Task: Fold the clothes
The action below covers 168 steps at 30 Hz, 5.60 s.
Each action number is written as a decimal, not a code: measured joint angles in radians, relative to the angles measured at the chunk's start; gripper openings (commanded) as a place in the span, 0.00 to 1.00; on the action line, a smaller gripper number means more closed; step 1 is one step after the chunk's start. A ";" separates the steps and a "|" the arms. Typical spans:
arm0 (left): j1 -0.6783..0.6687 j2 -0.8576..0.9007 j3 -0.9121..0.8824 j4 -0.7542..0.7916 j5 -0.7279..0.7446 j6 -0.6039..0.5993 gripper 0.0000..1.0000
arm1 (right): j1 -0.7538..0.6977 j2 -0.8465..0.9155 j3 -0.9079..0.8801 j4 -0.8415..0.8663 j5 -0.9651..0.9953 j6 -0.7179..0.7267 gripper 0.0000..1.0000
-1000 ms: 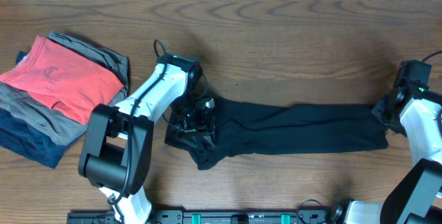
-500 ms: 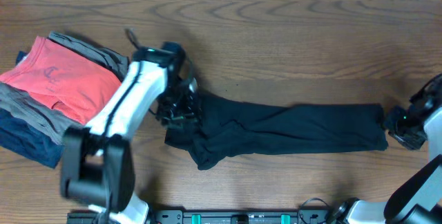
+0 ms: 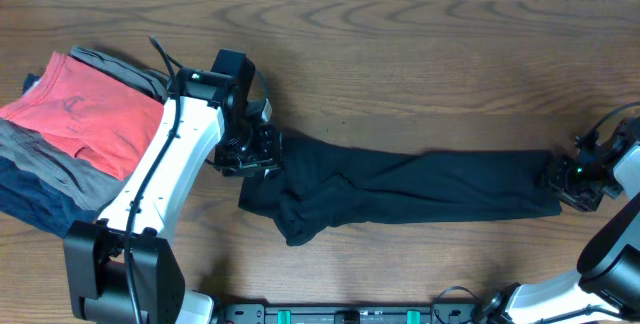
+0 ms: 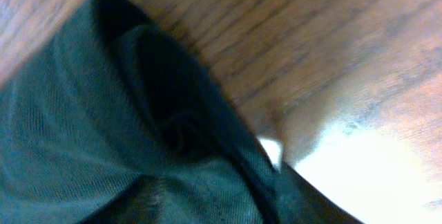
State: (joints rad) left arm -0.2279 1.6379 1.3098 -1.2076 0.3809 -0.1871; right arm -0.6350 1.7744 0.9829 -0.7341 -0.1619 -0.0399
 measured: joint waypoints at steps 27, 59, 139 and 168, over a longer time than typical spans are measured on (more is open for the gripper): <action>0.000 0.000 0.000 0.042 -0.004 0.000 0.59 | 0.435 -0.188 0.255 -0.377 0.030 -0.004 0.01; 0.000 0.000 0.000 0.041 -0.006 -0.001 0.74 | 0.970 -0.188 0.049 -0.115 -0.039 0.336 0.40; -0.227 0.166 0.138 0.246 0.387 -0.140 0.08 | 0.721 -0.362 0.116 -0.336 0.316 0.372 0.68; -0.477 0.140 0.138 0.392 0.121 -0.200 0.52 | 0.721 -0.362 0.116 -0.238 0.110 0.231 0.77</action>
State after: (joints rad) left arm -0.7048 1.7775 1.4483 -0.8158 0.5018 -0.3866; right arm 0.0856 1.4124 1.0985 -0.9726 -0.0517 0.1913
